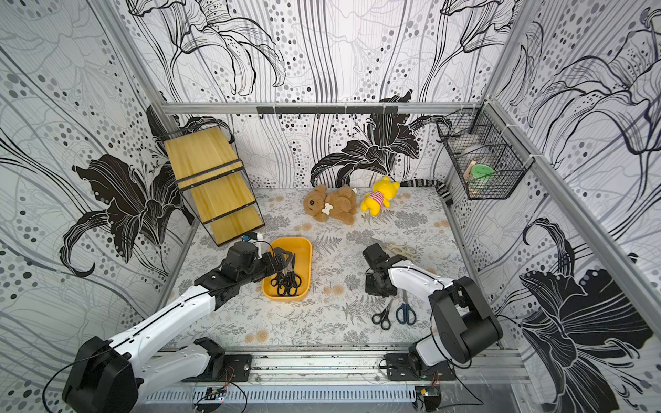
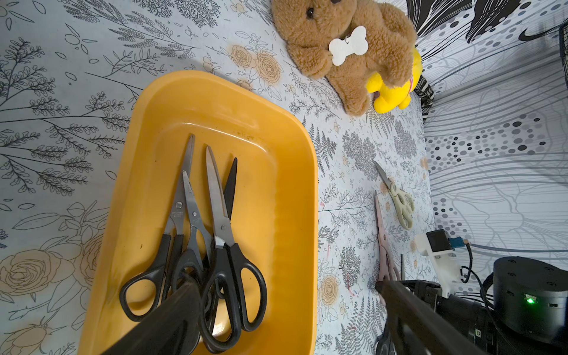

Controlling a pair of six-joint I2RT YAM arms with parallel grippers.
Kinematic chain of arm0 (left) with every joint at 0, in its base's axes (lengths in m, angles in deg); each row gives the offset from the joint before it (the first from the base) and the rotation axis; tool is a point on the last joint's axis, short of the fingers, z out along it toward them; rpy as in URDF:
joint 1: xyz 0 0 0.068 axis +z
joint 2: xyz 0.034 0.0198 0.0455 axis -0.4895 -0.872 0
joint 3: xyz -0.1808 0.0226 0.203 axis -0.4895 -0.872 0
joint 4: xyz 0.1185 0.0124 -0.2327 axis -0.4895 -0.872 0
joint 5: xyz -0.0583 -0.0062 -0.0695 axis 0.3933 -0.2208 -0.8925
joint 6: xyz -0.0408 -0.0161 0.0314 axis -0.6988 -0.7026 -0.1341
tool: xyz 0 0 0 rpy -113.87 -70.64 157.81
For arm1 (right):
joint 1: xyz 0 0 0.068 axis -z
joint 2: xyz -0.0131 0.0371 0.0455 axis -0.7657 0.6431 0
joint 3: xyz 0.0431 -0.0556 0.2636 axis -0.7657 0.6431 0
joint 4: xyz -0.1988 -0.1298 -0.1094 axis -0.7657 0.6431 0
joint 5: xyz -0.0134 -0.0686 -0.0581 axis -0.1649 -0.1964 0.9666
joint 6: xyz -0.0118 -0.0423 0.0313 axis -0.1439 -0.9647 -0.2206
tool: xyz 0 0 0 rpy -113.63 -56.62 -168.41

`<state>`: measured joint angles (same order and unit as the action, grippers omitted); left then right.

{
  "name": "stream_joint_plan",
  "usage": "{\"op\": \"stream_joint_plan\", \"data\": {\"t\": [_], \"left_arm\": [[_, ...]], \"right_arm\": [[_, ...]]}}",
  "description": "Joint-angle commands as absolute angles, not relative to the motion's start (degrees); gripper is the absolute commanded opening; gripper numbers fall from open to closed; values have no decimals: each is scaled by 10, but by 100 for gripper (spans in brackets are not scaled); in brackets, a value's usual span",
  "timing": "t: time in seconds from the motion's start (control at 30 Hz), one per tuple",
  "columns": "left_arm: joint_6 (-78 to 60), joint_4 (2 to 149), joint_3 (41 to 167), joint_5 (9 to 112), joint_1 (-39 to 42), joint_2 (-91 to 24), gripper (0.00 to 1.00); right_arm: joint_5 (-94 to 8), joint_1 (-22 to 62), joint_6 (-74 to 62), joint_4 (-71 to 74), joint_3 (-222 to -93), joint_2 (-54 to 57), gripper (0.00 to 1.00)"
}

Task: Put the scissors into the storage box
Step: Pick up the scissors from the center of the board.

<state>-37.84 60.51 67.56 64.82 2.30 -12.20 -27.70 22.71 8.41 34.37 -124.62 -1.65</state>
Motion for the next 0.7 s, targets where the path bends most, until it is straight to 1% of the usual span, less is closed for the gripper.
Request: {"op": "stream_joint_plan", "data": {"t": [0.0, 0.1, 0.33, 0.67], "left_arm": [[-378, 621, 665, 660, 19, -110, 97], [-379, 623, 664, 657, 20, -112, 97], [-382, 632, 658, 654, 20, -113, 97], [-394, 645, 642, 664, 20, -101, 97]], "right_arm": [[-281, 231, 72, 333, -1246, 8, 17], [-287, 230, 67, 327, -1242, 14, 15], [-287, 231, 61, 323, -1244, 16, 1], [-279, 230, 73, 362, -1299, -12, 0]]}}
